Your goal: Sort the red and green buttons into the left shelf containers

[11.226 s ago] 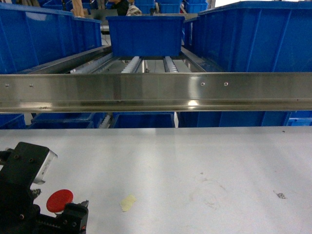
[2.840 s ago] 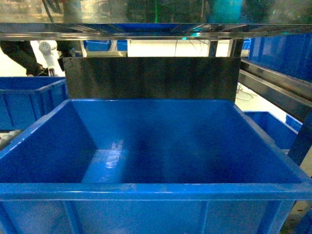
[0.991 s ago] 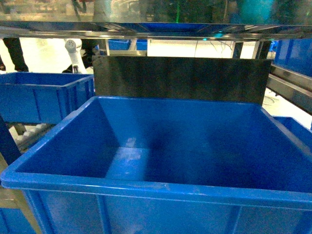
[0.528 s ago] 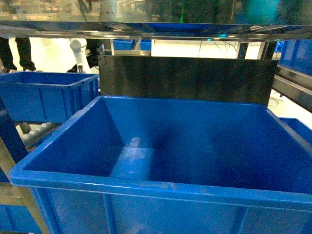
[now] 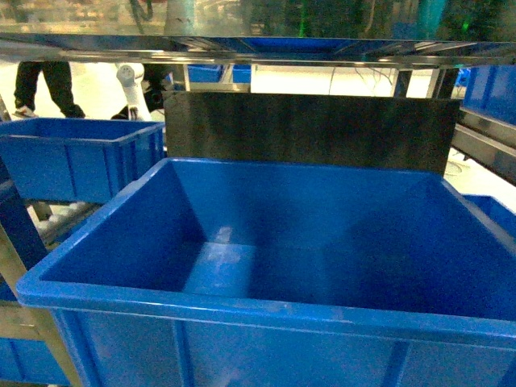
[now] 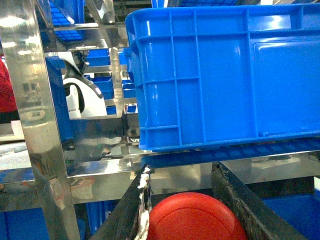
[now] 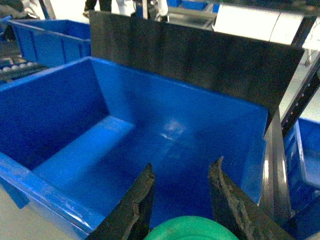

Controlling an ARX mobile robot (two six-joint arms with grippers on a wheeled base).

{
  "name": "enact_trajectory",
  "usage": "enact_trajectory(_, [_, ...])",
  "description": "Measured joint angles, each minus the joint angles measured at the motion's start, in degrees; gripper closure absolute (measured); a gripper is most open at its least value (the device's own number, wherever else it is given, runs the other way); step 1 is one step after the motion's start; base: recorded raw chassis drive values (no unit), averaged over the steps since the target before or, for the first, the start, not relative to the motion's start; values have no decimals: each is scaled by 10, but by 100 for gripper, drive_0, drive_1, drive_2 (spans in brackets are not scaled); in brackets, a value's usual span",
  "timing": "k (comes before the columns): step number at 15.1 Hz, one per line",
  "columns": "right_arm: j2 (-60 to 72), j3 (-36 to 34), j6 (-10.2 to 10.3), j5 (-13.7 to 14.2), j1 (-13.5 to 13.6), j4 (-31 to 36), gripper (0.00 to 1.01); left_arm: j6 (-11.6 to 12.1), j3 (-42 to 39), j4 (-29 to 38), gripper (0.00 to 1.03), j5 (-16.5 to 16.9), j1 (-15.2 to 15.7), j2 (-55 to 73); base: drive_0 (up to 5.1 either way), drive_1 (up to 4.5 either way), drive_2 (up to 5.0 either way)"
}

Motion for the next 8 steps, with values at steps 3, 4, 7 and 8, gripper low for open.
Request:
enact_trajectory(3, [49,8,1,9,10,2,72,0,0,0,72,0,0,0,0,0,0])
enact_trajectory(4, [48,10,0,9,10,5,72,0,0,0,72,0,0,0,0,0,0])
enact_trajectory(7, [47,10,0,9,10,4,72,0,0,0,72,0,0,0,0,0,0])
enact_trajectory(8, [47,10,1,9,10,4,72,0,0,0,72,0,0,0,0,0,0])
